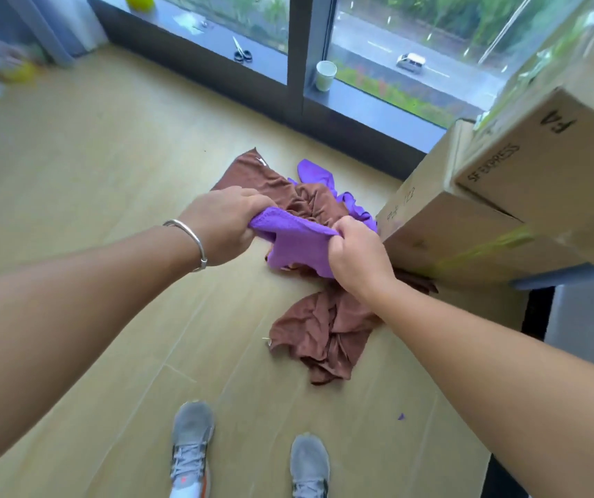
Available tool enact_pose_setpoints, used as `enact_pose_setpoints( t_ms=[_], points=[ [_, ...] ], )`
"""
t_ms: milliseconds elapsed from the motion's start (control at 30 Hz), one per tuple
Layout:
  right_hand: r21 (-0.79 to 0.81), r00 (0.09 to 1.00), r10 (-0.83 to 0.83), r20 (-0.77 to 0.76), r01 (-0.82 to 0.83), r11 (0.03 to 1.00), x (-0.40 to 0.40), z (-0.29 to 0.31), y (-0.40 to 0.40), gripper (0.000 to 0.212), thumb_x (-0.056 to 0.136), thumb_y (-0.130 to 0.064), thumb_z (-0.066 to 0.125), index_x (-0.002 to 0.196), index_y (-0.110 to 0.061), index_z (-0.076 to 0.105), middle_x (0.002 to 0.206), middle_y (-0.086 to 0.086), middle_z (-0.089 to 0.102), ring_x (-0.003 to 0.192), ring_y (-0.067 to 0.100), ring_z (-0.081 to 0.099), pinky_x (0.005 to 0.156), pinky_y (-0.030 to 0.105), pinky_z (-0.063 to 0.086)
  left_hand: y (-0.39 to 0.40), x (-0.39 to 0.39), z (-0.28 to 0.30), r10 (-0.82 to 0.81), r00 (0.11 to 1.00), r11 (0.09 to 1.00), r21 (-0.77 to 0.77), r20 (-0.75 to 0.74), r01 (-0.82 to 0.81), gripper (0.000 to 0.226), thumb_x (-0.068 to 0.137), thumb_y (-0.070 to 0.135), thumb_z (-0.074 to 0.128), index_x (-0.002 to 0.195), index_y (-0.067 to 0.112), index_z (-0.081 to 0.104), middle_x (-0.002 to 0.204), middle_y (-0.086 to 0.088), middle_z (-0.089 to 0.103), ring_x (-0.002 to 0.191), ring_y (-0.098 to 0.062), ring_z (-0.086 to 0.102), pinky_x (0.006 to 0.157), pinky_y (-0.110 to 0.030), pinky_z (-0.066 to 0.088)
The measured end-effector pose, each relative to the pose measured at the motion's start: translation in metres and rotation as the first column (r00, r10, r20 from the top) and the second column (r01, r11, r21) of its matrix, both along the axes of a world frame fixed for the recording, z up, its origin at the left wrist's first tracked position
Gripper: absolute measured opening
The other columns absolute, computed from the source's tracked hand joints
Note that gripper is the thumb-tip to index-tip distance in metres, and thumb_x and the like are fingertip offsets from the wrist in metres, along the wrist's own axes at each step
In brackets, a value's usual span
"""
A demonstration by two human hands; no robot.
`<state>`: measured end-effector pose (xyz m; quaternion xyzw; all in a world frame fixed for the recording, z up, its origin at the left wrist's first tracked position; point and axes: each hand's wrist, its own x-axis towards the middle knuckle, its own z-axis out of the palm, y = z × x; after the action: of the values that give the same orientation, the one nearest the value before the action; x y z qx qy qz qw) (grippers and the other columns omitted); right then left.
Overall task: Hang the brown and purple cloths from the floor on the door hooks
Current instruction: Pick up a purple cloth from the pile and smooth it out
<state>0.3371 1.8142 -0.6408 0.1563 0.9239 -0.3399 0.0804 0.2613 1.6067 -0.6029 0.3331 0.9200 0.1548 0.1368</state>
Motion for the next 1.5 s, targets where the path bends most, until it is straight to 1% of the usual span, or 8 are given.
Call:
enact_pose_setpoints(
  t_ms=[133, 267, 567, 667, 800, 1133, 1300, 1500],
  points=[
    [-0.144, 0.993, -0.079, -0.091, 0.065, 0.987, 0.006, 0.018, -0.047, 0.017, 0.085, -0.015, 0.031, 0.089, -0.021, 0.047, 0.076, -0.004, 0.056, 0.085, 0.030, 0.055, 0.074, 0.041, 0.045, -0.052, 0.034, 0.015, 0.205, 0.979, 0.975, 0.085, -0.003, -0.204, 0.039, 0.084, 0.002, 0.046, 0.114, 0.021, 0.063, 0.114, 0.005, 0.060, 0.103, -0.021, 0.056, 0.072, -0.030, 0.042],
    [0.058, 0.934, 0.263, -0.240, -0.257, 0.965, 0.019, 0.022, -0.103, 0.014, 0.096, -0.027, 0.036, 0.097, -0.019, 0.047, 0.081, 0.000, 0.058, 0.083, 0.034, 0.056, 0.070, 0.041, 0.042, -0.122, 0.084, 0.018, 0.451, 0.893, 0.886, 0.119, 0.003, -0.448, 0.033, 0.081, -0.001, 0.045, 0.100, 0.020, 0.063, 0.086, 0.009, 0.051, 0.083, -0.025, 0.052, 0.066, -0.030, 0.034],
    [0.191, 0.436, 0.900, 0.022, -0.885, 0.424, 0.083, 0.009, -0.233, 0.028, 0.085, -0.039, 0.062, 0.078, -0.022, 0.041, 0.072, -0.004, 0.047, 0.069, 0.027, 0.051, 0.055, 0.033, 0.029, -0.299, 0.238, -0.017, 0.831, 0.507, 0.505, 0.071, 0.229, -0.860, 0.033, 0.084, 0.001, 0.045, 0.085, 0.026, 0.066, 0.070, 0.007, 0.061, 0.068, -0.024, 0.053, 0.060, -0.031, 0.042],
    [0.297, 0.368, 0.904, 0.220, -0.907, 0.297, 0.115, -0.010, -0.278, 0.004, 0.086, -0.017, 0.053, 0.089, -0.021, 0.052, 0.086, 0.000, 0.049, 0.076, 0.028, 0.052, 0.060, 0.028, 0.031, -0.348, 0.300, -0.032, 0.872, 0.411, 0.419, 0.027, 0.267, -0.907, 0.036, 0.080, -0.004, 0.045, 0.085, 0.023, 0.068, 0.072, 0.000, 0.062, 0.071, -0.027, 0.056, 0.061, -0.036, 0.046],
    [0.375, 0.413, 0.813, 0.409, -0.889, 0.263, 0.161, -0.028, -0.337, 0.020, 0.088, -0.015, 0.048, 0.101, -0.021, 0.062, 0.094, 0.002, 0.053, 0.076, 0.024, 0.050, 0.064, 0.027, 0.036, -0.411, 0.391, -0.048, 0.917, 0.297, 0.315, -0.028, 0.267, -0.949, 0.039, 0.082, 0.006, 0.052, 0.073, 0.043, 0.061, 0.067, 0.007, 0.061, 0.063, -0.016, 0.056, 0.052, -0.028, 0.041],
    [0.274, 0.258, 0.944, 0.204, -0.941, 0.198, 0.341, -0.041, -0.532, 0.021, 0.083, -0.005, 0.047, 0.103, -0.007, 0.043, 0.068, 0.008, 0.051, 0.063, 0.035, 0.051, 0.054, 0.036, 0.033, -0.544, 0.640, -0.070, 0.942, 0.107, 0.146, -0.101, 0.319, -0.984, 0.018, 0.076, 0.013, 0.072, 0.071, 0.030, 0.066, 0.061, 0.016, 0.061, 0.059, -0.008, 0.055, 0.056, -0.023, 0.040],
    [0.267, 0.145, 0.954, 0.263, -0.961, 0.073, 0.407, -0.040, -0.587, 0.027, 0.078, 0.002, 0.052, 0.102, -0.009, 0.044, 0.069, 0.001, 0.042, 0.059, 0.030, 0.044, 0.054, 0.034, 0.034, -0.577, 0.719, -0.077, 0.920, 0.197, 0.272, -0.192, 0.337, -0.943, 0.027, 0.074, 0.013, 0.070, 0.068, 0.033, 0.053, 0.060, 0.014, 0.055, 0.059, -0.017, 0.053, 0.051, -0.024, 0.034],
    [0.274, 0.059, 0.957, 0.283, -0.961, -0.022, 0.445, -0.047, -0.603, 0.012, 0.086, -0.010, 0.049, 0.097, -0.009, 0.054, 0.081, 0.009, 0.057, 0.065, 0.030, 0.045, 0.058, 0.035, 0.039, -0.585, 0.757, -0.084, 0.836, 0.489, 0.546, -0.280, 0.249, -0.790, 0.035, 0.085, 0.031, 0.065, 0.119, 0.031, 0.056, 0.110, 0.008, 0.064, 0.096, -0.024, 0.061, 0.066, -0.028, 0.036]
  ],
)
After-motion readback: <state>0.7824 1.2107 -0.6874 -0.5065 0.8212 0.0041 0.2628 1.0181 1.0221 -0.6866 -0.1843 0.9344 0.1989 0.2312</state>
